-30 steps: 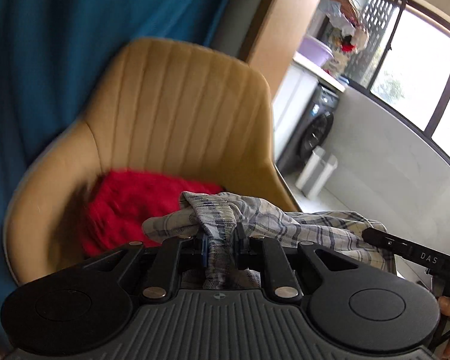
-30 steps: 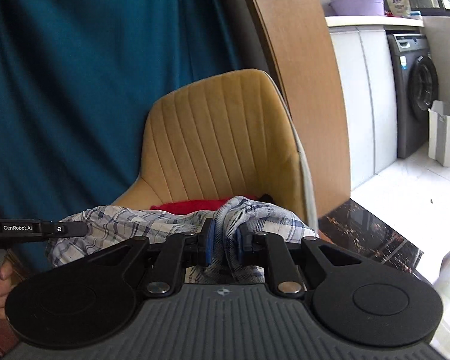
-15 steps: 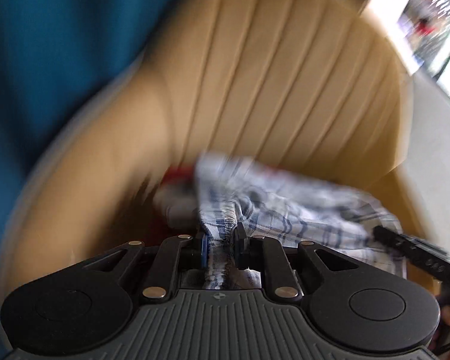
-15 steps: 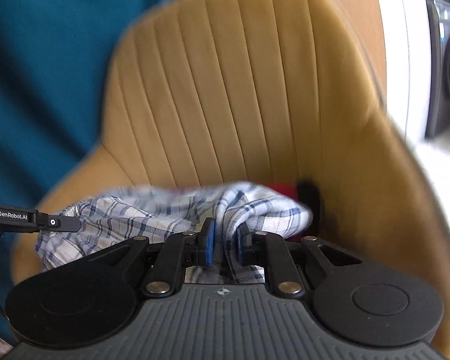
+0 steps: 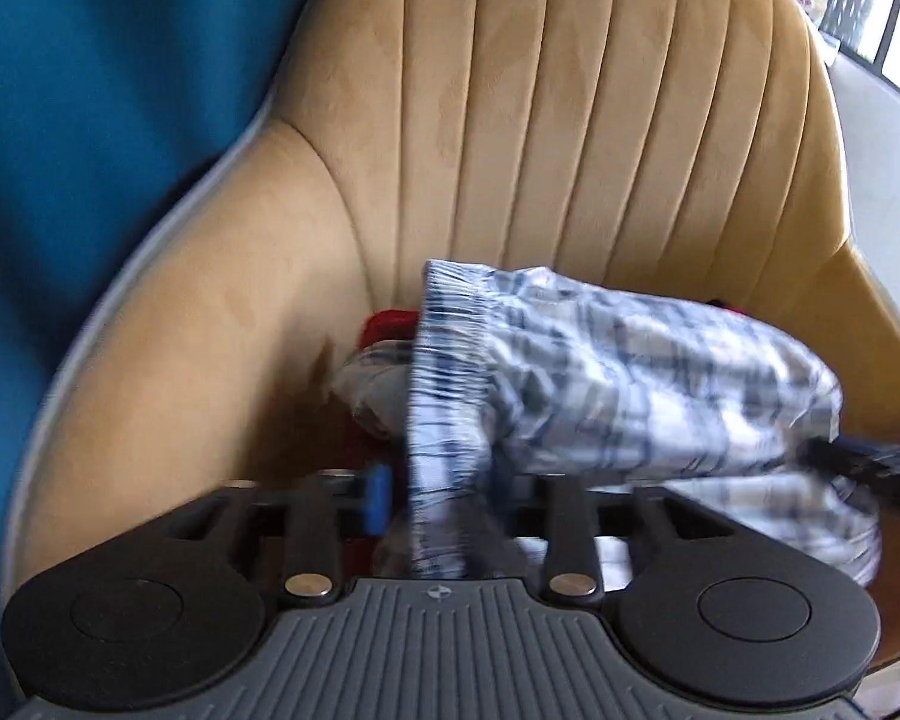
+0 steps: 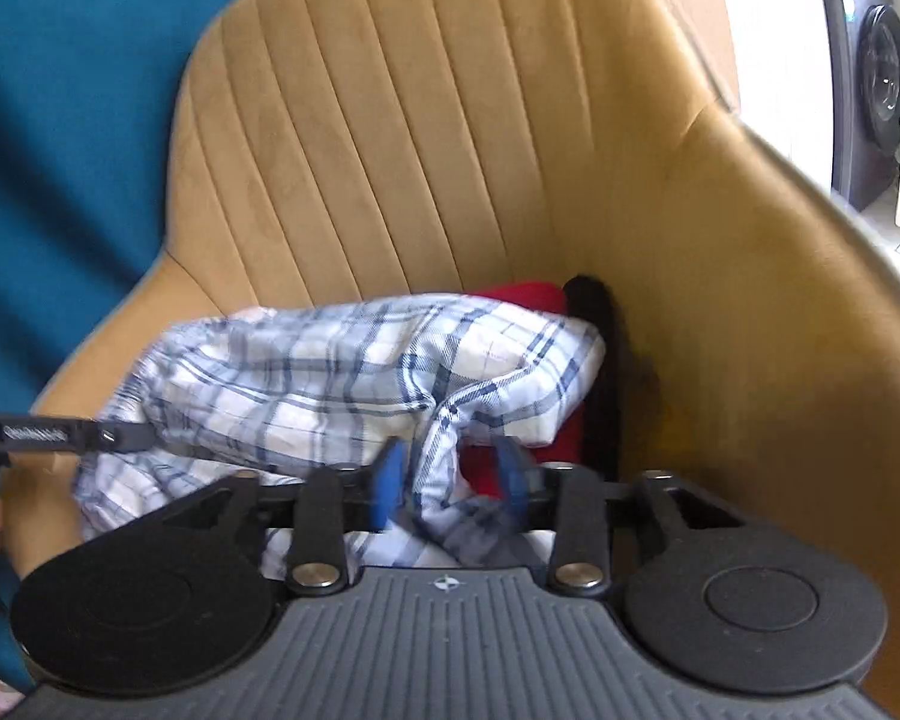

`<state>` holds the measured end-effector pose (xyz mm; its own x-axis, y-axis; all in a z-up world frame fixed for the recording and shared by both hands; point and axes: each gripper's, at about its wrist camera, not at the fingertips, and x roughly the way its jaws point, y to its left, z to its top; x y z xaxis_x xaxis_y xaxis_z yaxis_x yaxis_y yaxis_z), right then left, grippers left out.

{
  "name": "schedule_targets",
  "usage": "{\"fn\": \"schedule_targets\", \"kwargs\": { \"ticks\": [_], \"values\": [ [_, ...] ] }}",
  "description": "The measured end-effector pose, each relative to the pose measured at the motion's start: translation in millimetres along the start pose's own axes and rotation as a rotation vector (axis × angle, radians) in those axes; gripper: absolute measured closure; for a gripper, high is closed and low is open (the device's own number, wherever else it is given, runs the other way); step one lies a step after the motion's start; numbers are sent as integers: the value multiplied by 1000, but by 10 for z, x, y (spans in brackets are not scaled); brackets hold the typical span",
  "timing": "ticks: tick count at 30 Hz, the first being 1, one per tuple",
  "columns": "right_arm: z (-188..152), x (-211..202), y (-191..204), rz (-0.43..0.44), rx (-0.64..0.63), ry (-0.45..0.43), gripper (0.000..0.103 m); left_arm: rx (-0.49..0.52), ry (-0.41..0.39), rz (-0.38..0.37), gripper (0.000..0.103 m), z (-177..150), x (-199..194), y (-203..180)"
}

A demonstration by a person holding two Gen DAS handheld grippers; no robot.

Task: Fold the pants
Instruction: 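Lower the pants onto the red garment in the chair and open both grippers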

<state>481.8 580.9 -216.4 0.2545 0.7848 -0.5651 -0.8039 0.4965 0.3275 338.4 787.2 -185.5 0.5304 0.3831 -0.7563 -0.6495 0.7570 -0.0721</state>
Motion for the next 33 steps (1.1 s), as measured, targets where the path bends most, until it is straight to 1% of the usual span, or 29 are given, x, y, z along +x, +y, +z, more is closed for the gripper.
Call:
{"fn": "schedule_targets", "kwargs": {
  "ticks": [1, 4, 6, 8, 10, 11, 12, 13, 14, 15, 16, 19, 20, 21, 23, 25, 27, 28, 30, 31, 33],
  "values": [
    [-22, -82, -12, 11, -8, -21, 55, 9, -12, 1, 57, -36, -50, 8],
    [-135, -320, -71, 12, -50, -44, 45, -29, -28, -52, 57, -153, -266, 68],
    [-233, -348, -116, 13, -75, -7, 43, -52, -36, -51, 55, -233, -402, 100],
    [-322, -274, -142, -24, -82, 43, 42, -46, -31, -46, 55, -304, -465, 87],
    [-390, -180, -185, -39, -42, 73, 42, -26, -24, -28, 55, -364, -428, 24],
    [-417, -180, -223, -29, -8, 84, 45, -17, -20, -15, 55, -389, -382, 12],
    [-427, -160, -253, -16, 27, 92, 51, -12, -17, -5, 55, -413, -372, 0],
    [-427, -165, -273, -1, 54, 96, 73, -15, -10, 0, 55, -429, -275, 21],
    [-411, -193, -265, -8, 58, 92, 89, -16, -8, 3, 53, -446, -287, 24],
    [-382, -251, -239, -8, 45, 74, 93, -17, -10, 6, 53, -461, -345, 34],
    [-350, -326, -209, 4, 37, 51, 94, -16, -14, 9, 53, -463, -346, 39],
    [-285, -675, -111, 74, 35, -20, 94, -18, -18, 14, 53, -434, -284, 77],
    [-265, -776, -98, 91, 46, -22, 94, -15, -18, 19, 53, -430, -270, 79],
    [-281, -798, -108, 98, 65, -4, 94, -9, -19, 25, 53, -432, -271, 81],
    [-379, -711, -160, 81, 101, 53, 94, -4, -15, 35, 53, -443, -217, 73],
    [-486, -565, -223, 38, 119, 97, 94, -1, -14, 44, 53, -462, -199, 62],
    [-541, -456, -228, 12, 120, 125, 93, 5, -29, 52, 53, -476, -245, 42],
    [-540, -440, -192, -6, 105, 124, 92, 8, -36, 60, 53, -470, -281, 32],
    [-499, -473, -76, -50, 61, 115, 84, 20, -67, 80, 54, -476, -428, 7],
    [-472, -522, -20, -63, 52, 107, 80, 30, -89, 82, 54, -485, -570, -14],
    [-442, -692, 56, -57, 45, 78, 70, 45, -125, 91, 53, -505, -840, -74]
  ]
}}
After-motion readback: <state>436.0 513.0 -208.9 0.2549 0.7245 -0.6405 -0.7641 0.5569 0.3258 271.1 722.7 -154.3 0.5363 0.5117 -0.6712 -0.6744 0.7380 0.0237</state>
